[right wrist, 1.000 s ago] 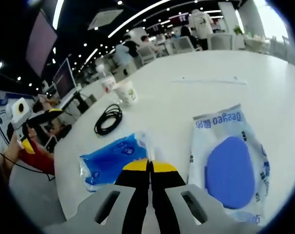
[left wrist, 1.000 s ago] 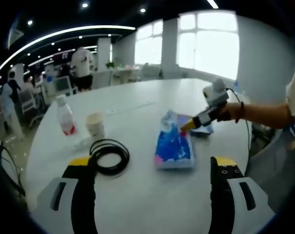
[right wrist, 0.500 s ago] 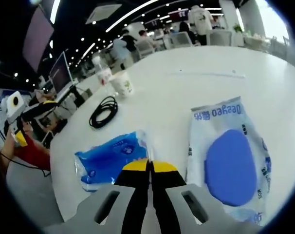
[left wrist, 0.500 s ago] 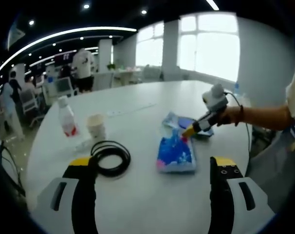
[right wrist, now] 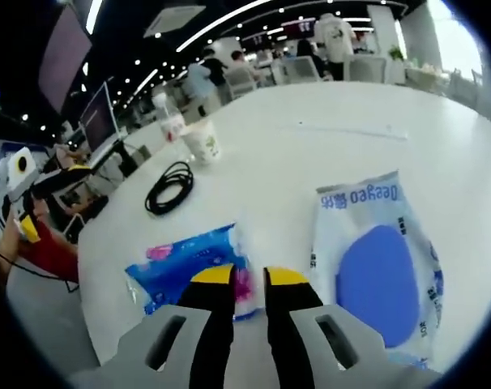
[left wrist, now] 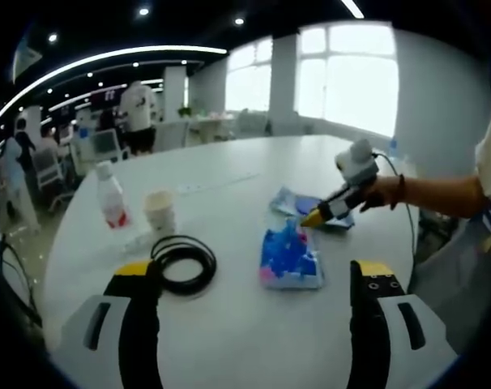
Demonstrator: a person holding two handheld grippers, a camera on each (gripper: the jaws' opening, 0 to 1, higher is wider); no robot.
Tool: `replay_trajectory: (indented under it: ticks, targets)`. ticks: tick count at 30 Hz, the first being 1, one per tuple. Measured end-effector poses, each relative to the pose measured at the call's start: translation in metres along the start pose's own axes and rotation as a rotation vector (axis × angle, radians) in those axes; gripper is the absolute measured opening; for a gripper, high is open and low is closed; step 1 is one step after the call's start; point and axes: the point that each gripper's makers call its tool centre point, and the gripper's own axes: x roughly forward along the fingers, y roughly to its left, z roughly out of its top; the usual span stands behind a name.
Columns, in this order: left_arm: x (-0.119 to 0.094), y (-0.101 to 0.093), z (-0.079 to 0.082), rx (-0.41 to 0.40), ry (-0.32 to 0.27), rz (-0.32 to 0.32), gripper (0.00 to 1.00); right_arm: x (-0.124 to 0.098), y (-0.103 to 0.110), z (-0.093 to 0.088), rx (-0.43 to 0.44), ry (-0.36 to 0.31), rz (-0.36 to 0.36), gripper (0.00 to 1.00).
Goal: Arrange the tabletop items into an orderly group along one side of the table until the central work area is clear of visible clutter.
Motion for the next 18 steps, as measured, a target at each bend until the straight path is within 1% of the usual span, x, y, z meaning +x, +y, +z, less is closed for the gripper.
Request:
replay_trajectory:
  ticks: [3,5,10,12,16,18]
  targets:
    - [0.0,0.0,0.0,0.002,0.001,-0.001,0.97,-0.003,0.001,0.005,-0.02,-0.016,-0.008,0.24]
    - [0.001,-0.001,0.001,0.0,0.0,-0.003,0.98,-0.006,0.001,0.009,-0.025,-0.031,-0.014,0.32]
    - [0.003,-0.005,0.001,0.001,0.003,-0.019,0.99,-0.014,-0.001,0.017,-0.035,-0.058,-0.038,0.54]
    - [0.004,-0.007,0.002,0.0,0.0,-0.025,0.99,-0.017,-0.002,0.018,-0.038,-0.064,-0.047,0.59]
    - [0.007,-0.01,0.004,0.012,-0.001,-0.041,0.99,-0.024,-0.004,0.021,-0.023,-0.075,-0.063,0.73]
    - [0.009,-0.012,0.005,0.022,0.005,-0.047,0.99,-0.028,-0.004,0.022,-0.028,-0.081,-0.068,0.75]
